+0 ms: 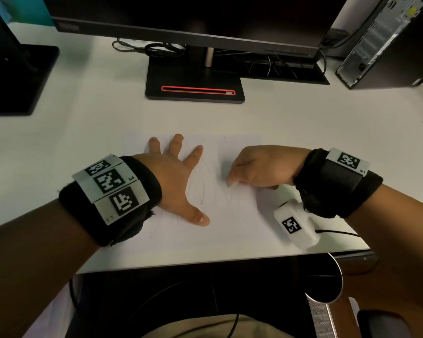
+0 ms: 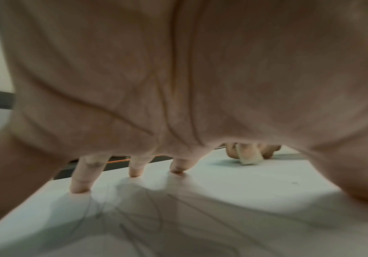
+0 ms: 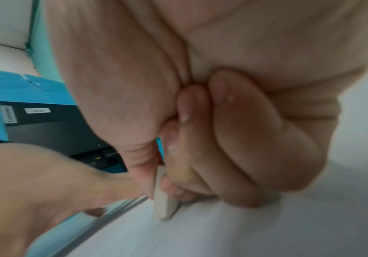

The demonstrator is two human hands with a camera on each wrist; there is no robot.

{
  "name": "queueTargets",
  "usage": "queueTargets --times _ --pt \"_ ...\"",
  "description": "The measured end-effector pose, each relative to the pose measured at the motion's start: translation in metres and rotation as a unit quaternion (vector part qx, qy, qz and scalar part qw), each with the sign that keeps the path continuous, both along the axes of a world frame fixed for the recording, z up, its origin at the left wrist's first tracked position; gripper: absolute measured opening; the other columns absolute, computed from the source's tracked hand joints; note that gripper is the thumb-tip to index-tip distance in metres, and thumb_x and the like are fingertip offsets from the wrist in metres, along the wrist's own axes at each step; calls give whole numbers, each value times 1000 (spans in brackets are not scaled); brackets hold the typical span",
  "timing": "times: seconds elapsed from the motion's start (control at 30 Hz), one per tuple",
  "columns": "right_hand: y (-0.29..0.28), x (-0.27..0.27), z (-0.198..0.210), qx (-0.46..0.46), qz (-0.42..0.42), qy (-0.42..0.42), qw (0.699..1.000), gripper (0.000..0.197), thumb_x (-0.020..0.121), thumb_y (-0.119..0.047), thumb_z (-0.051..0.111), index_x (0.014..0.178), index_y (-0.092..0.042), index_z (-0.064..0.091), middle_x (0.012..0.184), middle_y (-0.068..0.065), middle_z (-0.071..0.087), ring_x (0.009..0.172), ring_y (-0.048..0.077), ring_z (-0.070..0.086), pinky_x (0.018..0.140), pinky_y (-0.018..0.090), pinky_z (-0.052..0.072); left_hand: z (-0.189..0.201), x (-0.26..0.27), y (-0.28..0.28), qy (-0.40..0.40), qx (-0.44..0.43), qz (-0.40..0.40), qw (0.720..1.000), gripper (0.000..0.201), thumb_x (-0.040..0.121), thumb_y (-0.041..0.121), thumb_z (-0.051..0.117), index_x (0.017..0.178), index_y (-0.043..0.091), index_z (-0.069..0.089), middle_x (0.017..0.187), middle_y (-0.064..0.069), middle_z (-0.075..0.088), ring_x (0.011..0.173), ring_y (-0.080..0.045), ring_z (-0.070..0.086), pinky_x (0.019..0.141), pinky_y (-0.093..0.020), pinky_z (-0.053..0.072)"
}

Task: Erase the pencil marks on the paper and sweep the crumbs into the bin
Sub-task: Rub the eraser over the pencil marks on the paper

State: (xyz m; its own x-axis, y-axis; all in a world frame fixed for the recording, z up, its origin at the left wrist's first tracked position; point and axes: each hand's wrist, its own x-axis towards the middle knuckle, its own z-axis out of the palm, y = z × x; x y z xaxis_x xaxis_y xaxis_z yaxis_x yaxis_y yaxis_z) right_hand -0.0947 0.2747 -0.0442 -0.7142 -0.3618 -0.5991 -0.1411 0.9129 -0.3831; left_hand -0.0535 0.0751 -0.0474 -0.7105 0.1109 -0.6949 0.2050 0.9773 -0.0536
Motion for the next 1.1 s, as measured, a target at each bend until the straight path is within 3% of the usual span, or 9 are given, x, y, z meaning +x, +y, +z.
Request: queueTargets --times 0.57,0.7,0.8,0.93,1.1 --pt "8 10 1 -6 1 21 1000 38 97 -39 58 68 -16 49 61 6 39 54 22 36 54 29 36 0 0 -1 2 3 -4 1000 142 52 94 58 145 39 -34 155 -1 -39 144 -45 -23 113 -65 22" --pt "7 19 -3 -1 33 3 999 42 99 -40 56 65 -16 45 61 3 39 57 21 37 60 34 39 0 1 -1 2 2 0 1000 142 52 93 59 145 39 -34 155 0 -39 144 -44 -23 113 -64 22" --pt "15 15 -1 -16 5 20 1000 42 99 -38 57 66 -16 45 58 3 36 53 21 33 55 30 36 0 0 0 2 0 0 1000 142 52 94 58 146 39 -34 156 -1 -39 144 -45 -23 113 -65 21" --pt "14 22 -6 -9 29 0 1000 43 99 -40 55 69 -10 52 62 3 39 59 20 38 62 33 40 1 1 0 2 -2 0 1000 142 52 94 58 146 39 -34 156 -1 -39 145 -45 -22 113 -66 21" --pt "20 20 -3 -30 4 16 999 42 99 -39 57 66 -13 51 59 4 37 54 20 34 53 27 37 0 0 0 6 -5 -2 1000 142 52 95 57 146 39 -33 156 -2 -38 145 -45 -21 113 -65 21"
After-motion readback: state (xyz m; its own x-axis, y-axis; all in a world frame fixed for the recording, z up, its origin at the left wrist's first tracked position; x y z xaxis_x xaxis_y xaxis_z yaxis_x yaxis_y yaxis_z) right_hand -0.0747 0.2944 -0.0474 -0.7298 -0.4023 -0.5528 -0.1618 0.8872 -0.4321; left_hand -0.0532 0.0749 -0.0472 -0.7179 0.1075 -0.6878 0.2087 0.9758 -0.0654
